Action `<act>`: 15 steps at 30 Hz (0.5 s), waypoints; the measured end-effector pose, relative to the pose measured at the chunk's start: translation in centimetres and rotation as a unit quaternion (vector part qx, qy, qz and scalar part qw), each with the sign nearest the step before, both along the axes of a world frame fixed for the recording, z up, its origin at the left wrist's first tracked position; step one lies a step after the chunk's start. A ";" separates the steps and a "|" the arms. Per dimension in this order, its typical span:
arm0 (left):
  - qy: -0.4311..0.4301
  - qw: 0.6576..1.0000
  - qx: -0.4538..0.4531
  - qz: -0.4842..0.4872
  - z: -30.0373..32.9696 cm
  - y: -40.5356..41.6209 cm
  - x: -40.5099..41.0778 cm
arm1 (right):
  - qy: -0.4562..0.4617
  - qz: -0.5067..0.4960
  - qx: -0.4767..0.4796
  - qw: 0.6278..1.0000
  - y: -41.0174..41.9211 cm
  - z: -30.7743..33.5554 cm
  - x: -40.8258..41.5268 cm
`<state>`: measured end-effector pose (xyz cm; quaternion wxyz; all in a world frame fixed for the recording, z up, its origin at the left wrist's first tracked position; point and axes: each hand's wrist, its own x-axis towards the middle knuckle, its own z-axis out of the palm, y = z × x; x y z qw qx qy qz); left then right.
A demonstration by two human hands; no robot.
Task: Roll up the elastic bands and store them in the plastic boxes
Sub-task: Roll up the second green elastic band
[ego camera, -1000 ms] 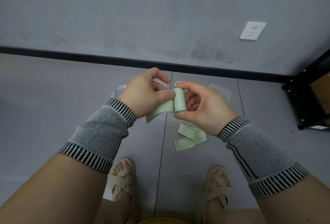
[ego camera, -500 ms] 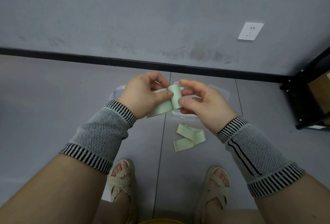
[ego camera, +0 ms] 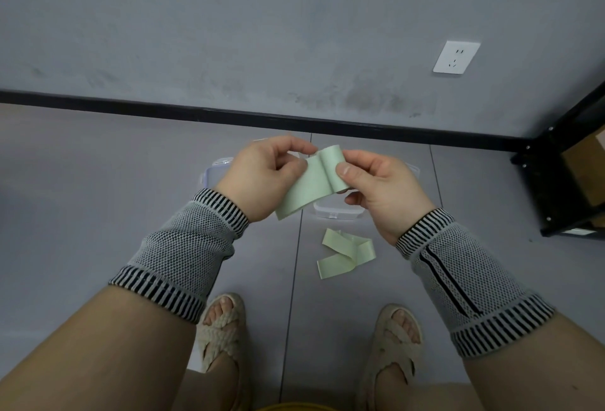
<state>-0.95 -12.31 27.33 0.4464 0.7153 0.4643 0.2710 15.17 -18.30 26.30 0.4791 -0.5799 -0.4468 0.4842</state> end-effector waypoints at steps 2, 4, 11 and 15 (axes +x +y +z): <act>-0.003 1.000 -0.005 0.001 0.0 0.0 0.0 | 0.005 -0.003 0.004 1.000 0.0 0.2 0.1; -0.006 1.000 -0.006 0.001 0.0 -0.1 0.0 | 0.009 -0.006 0.007 1.000 0.0 0.2 0.2; -0.017 1.000 0.013 0.007 0.7 -0.2 -0.2 | 0.012 -0.005 0.011 1.000 0.0 0.2 0.1; -0.022 1.000 0.016 0.010 0.7 -0.3 0.0 | 0.032 -0.004 0.012 0.999 0.1 0.2 -0.3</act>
